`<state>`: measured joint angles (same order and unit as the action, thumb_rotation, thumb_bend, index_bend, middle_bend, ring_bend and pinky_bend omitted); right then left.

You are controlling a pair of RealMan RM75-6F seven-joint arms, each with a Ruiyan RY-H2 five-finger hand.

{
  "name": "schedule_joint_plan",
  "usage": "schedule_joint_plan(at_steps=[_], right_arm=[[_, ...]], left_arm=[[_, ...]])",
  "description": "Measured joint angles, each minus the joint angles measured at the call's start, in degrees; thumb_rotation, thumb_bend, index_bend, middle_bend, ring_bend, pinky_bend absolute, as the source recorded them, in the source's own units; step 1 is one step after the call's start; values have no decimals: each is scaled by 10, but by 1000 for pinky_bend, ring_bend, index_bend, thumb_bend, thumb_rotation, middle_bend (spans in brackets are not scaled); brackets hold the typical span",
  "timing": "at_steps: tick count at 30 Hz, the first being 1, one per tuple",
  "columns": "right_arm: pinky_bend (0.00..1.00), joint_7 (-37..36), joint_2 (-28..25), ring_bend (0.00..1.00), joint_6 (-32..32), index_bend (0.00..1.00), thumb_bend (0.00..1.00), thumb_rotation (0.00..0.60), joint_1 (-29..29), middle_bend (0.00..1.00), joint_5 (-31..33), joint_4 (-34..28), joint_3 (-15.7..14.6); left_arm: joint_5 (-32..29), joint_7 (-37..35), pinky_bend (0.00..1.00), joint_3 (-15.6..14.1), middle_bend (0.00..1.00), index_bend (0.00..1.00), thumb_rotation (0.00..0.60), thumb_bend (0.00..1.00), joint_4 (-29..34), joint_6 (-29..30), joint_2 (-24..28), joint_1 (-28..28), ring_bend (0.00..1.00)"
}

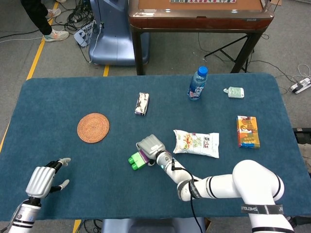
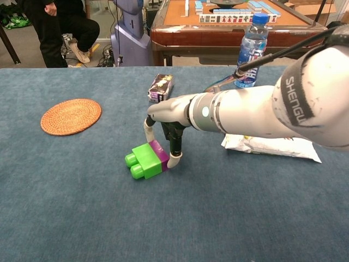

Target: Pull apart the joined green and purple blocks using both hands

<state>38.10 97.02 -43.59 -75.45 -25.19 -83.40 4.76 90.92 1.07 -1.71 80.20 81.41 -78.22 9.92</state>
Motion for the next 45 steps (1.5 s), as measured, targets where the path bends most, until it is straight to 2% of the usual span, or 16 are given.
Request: schedule_joint_plan(at_steps=[16, 30, 36, 39, 41, 45], right_arm=[[1000, -23, 2, 1000, -2, 488, 46, 600, 11, 1000, -32, 3, 1], [1000, -79, -25, 1000, 11, 500, 144, 600, 41, 1000, -86, -6, 9], [1000, -103, -48, 1000, 11, 500, 172, 600, 56, 1000, -105, -21, 15], [1000, -117, -65, 1000, 8, 501, 173, 600, 64, 1000, -115, -35, 21], [1000, -125, -77, 1000, 4, 504, 173, 600, 69, 1000, -122, -46, 26], [1000, -140, -108, 1000, -7, 505, 176, 600, 79, 1000, -135, -78, 37]], left_arm=[[1, 1, 691, 1, 377, 307, 600, 230, 1, 0, -2, 1, 416], [6, 0, 691, 2, 377, 306, 600, 230, 10, 1, 2, 5, 416], [11, -10, 698, 6, 377, 296, 600, 171, 28, -2, 12, 13, 421], [13, -15, 735, 11, 391, 293, 600, 146, 48, -5, 19, 21, 445], [14, -15, 796, 18, 416, 290, 600, 135, 65, -8, 25, 28, 492], [8, -9, 887, 35, 531, 279, 600, 118, 105, -25, 34, 48, 597]])
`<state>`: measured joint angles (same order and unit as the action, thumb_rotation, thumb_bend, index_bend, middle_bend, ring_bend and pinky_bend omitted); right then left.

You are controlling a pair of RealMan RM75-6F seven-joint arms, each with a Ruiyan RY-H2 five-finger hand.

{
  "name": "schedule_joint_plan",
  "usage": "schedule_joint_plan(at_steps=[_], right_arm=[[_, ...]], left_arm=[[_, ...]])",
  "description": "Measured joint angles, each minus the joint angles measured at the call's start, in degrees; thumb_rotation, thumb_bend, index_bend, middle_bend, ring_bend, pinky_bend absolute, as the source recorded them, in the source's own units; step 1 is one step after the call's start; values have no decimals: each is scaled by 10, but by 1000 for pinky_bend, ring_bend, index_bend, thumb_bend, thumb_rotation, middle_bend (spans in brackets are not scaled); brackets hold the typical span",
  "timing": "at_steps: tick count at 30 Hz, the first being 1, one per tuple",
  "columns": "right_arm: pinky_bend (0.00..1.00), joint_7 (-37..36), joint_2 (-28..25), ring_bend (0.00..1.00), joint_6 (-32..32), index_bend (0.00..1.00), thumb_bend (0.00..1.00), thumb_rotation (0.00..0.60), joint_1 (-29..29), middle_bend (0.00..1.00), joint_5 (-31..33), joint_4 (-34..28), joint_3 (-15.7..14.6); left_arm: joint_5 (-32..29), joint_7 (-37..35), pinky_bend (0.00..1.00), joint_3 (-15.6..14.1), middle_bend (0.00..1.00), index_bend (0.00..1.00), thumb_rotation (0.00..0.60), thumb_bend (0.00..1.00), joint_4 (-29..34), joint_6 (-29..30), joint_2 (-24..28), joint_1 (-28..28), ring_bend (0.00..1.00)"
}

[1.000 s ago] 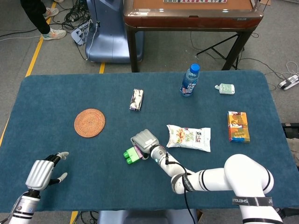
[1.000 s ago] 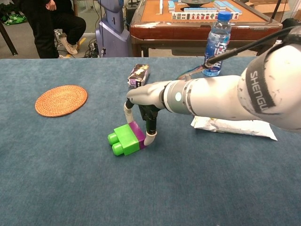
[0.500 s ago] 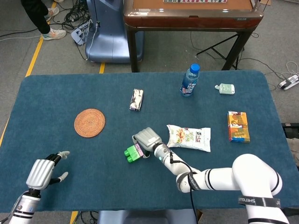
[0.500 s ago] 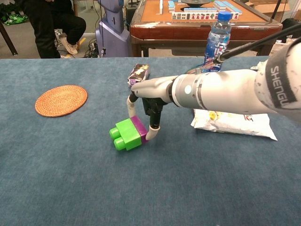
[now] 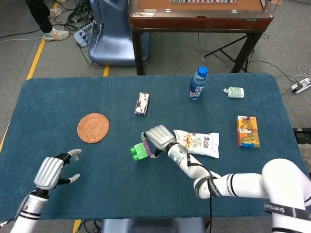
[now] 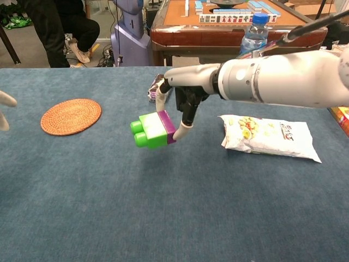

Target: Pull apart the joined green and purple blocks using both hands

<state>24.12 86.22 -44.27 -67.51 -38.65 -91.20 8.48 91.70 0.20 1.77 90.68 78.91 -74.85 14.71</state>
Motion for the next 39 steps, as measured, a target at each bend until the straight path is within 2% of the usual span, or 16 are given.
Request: schedule_joint_plan(at_steps=[5, 8, 11, 16, 24, 30, 39], right_arm=[[1000, -12, -41, 1000, -10, 506, 183, 600, 9, 1000, -6, -41, 13], [1000, -16, -64, 1000, -16, 506, 185, 600, 12, 1000, -4, -61, 20], [1000, -19, -82, 1000, -20, 506, 187, 600, 14, 1000, 2, -76, 25], [1000, -29, -99, 1000, -22, 519, 188, 600, 14, 1000, 14, -85, 36], [1000, -23, -101, 1000, -19, 520, 188, 600, 0, 1000, 38, -80, 40], [1000, -8, -101, 1000, -20, 520, 199, 600, -17, 1000, 66, -81, 41], [1000, 24, -101, 1000, -10, 520, 216, 600, -53, 1000, 127, -82, 31]], left_arm=[[-25, 18, 984, 32, 774, 232, 600, 53, 60, -34, 7, 33, 765], [-44, 31, 1000, 53, 912, 191, 600, 16, 98, -56, 9, 55, 868], [-70, 44, 1000, 72, 984, 157, 600, 0, 137, -82, 12, 78, 923], [-120, 67, 1000, 102, 1000, 156, 600, 0, 196, -131, 14, 121, 973], [-165, 110, 1000, 126, 1000, 189, 600, 0, 209, -151, -16, 163, 1000], [-243, 202, 1000, 137, 1000, 189, 600, 0, 227, -161, -27, 194, 1000], [-397, 345, 1000, 152, 1000, 194, 600, 0, 265, -161, -37, 266, 1000]])
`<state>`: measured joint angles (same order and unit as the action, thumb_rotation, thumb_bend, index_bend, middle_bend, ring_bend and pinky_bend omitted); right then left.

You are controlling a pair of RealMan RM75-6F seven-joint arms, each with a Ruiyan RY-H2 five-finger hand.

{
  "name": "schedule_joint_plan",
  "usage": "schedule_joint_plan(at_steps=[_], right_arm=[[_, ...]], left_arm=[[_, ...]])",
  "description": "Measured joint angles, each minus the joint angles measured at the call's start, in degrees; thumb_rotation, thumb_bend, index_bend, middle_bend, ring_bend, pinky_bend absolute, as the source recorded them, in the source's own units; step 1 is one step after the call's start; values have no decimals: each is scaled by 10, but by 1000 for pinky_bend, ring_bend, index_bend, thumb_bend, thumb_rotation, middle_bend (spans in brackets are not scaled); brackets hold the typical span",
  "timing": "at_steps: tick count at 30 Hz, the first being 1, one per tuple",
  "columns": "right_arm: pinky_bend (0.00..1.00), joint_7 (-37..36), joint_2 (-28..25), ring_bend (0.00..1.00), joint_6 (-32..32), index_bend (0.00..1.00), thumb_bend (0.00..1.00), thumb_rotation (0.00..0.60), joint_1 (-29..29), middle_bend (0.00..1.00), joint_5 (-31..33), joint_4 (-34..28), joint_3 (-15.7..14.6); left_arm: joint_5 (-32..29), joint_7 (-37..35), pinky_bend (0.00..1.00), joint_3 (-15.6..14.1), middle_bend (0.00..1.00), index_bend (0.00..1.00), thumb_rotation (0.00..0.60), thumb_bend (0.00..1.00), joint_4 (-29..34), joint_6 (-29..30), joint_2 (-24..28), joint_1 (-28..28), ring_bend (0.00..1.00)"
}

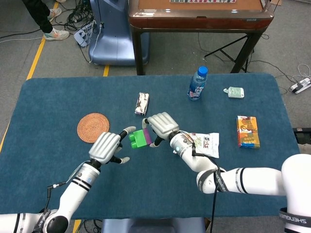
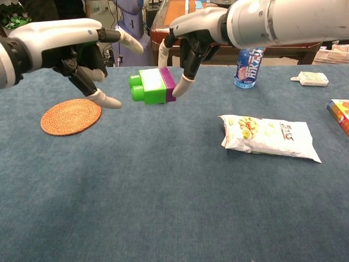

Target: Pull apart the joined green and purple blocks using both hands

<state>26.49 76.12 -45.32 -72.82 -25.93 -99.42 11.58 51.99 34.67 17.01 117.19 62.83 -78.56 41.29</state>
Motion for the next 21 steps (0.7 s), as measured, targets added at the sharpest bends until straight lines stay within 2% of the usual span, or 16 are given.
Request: schedule_joint_plan(at_steps=[9, 21], right_arm=[[1000, 24, -8, 1000, -5, 520, 221, 600, -31, 1000, 47, -13, -12], [1000, 31, -4, 1000, -14, 523, 221, 600, -46, 1000, 60, -14, -22]], left_arm=[[-104, 73, 1000, 1, 1000, 226, 600, 0, 15, 21, -12, 63, 1000], [-220, 135, 1000, 9, 1000, 253, 596, 0, 8, 91, -41, 124, 1000]])
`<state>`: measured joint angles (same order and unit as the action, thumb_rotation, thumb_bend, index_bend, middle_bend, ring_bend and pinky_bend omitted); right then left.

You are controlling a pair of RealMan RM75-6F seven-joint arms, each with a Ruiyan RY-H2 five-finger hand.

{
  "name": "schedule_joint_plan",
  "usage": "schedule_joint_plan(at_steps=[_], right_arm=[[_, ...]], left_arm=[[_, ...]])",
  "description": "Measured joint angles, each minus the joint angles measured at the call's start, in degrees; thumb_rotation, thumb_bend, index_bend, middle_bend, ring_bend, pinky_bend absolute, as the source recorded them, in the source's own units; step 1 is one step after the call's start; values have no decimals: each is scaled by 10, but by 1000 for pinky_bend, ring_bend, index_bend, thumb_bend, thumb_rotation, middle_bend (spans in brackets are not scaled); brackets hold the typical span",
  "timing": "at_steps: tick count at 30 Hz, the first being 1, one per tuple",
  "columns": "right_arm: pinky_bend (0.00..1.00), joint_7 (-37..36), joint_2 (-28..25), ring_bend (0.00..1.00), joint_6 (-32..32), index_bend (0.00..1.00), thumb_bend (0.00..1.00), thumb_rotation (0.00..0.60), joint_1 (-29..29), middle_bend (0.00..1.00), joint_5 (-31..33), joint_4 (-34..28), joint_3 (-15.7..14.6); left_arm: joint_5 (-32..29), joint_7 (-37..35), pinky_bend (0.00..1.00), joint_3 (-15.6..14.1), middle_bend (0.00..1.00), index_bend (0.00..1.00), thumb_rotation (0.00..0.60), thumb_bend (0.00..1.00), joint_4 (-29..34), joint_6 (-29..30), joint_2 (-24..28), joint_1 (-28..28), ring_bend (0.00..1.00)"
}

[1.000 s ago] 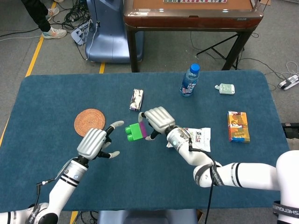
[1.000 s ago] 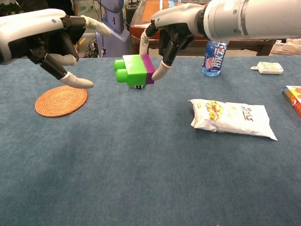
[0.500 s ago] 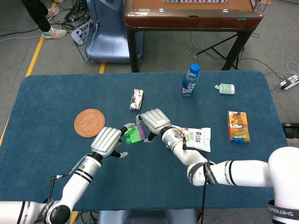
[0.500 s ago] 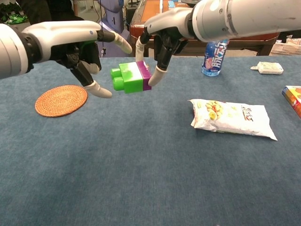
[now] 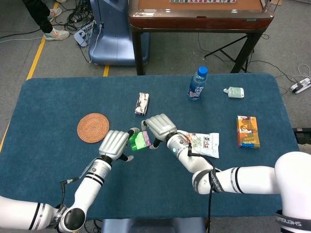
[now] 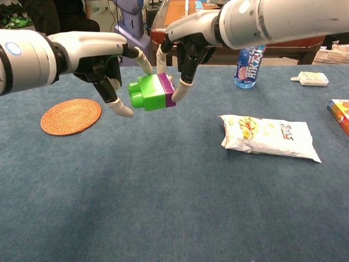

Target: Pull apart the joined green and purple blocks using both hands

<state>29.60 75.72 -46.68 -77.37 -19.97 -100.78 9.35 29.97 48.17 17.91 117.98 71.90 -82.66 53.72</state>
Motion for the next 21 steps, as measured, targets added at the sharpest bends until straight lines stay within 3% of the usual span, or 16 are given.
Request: schedule_joint_plan(at_steps=[4, 9, 13, 21], right_arm=[[1000, 2, 3, 1000, -2, 524, 221, 600, -2, 1000, 0, 2, -3], [1000, 4, 5, 1000, -9, 524, 222, 600, -4, 1000, -1, 1, -4], [1000, 5, 8, 1000, -18, 524, 221, 600, -4, 1000, -7, 1, -4], [1000, 10, 22, 1000, -46, 525, 221, 600, 1, 1000, -17, 0, -5]], left_arm=[[-30, 14, 1000, 6, 1000, 243, 581, 0, 0, 26, -8, 17, 1000], [-58, 28, 1000, 9, 1000, 241, 519, 0, -1, 43, -13, 32, 1000], [-89, 34, 1000, 14, 1000, 243, 376, 0, 2, 46, -15, 42, 1000], [-117, 36, 1000, 18, 1000, 250, 351, 0, -9, 68, -30, 61, 1000]])
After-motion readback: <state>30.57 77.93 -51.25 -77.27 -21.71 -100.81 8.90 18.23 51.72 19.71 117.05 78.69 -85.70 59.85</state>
